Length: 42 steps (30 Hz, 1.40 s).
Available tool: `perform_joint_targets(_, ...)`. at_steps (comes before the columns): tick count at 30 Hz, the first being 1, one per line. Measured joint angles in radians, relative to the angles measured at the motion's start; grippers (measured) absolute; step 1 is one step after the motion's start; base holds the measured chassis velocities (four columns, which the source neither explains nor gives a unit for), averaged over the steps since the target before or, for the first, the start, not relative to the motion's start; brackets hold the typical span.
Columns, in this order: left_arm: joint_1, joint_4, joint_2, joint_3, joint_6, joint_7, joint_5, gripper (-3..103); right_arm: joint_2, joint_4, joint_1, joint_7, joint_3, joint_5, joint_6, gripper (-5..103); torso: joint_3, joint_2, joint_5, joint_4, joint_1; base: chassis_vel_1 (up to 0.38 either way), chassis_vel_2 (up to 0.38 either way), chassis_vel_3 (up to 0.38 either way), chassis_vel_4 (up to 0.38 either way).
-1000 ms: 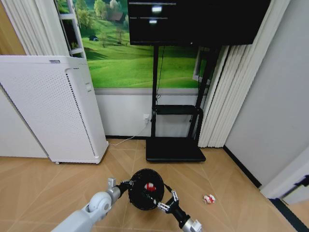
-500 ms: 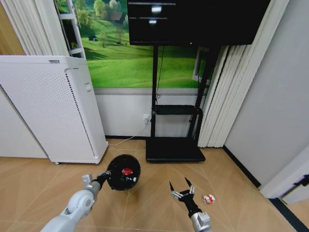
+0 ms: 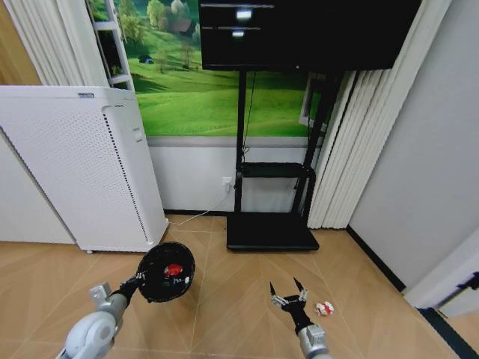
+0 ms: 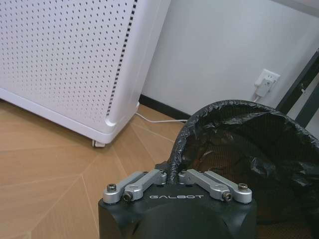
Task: Pick up the trash bin and place the garbage on the floor into it.
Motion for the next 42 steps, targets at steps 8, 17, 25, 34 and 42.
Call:
perform_joint_targets(8, 0.011, -0.002, -0.018, -0.003, 0.001, -0.004, 0.01, 4, 0.008, -0.049, 0.026, 0.026, -0.008, -0.019, -0.02, 100, 0.0, 0.0, 0.0005, -0.0006, 0.0, -0.14, -0.111, 0.131, 0.113)
perform_joint_targets(17, 0.032, 0.024, -0.026, -0.034, 0.001, -0.008, 0.038, 4, 0.024, -0.267, 0.199, 0.12, -0.039, -0.015, -0.149, 100, 0.0, 0.0, 0.0, 0.0001, 0.0, -0.004, -0.004, -0.002, 0.001)
perform_joint_targets(25, 0.052, 0.013, -0.023, -0.071, 0.001, -0.007, 0.026, 4, 0.06, -0.475, 0.351, 0.168, -0.032, 0.045, -0.224, 100, 0.0, 0.0, 0.0003, 0.0001, 0.0, 0.0, 0.0, 0.0, 0.0)
perform_joint_targets(34, 0.027, 0.027, -0.015, -0.052, 0.001, -0.007, 0.019, 4, 0.071, -0.622, 0.376, 0.215, 0.006, 0.094, -0.266, 89, 0.0, 0.0, -0.0001, -0.0005, 0.0, 0.0, 0.0, 0.0, 0.0)
perform_joint_targets(42, 0.018, 0.036, -0.017, -0.039, -0.002, -0.015, 0.021, 4, 0.097, -0.719, 0.412, 0.221, 0.022, 0.109, -0.266, 89, 0.0, 0.0, 0.0003, -0.0001, 0.0, 0.0, 0.0, 0.0, 0.0)
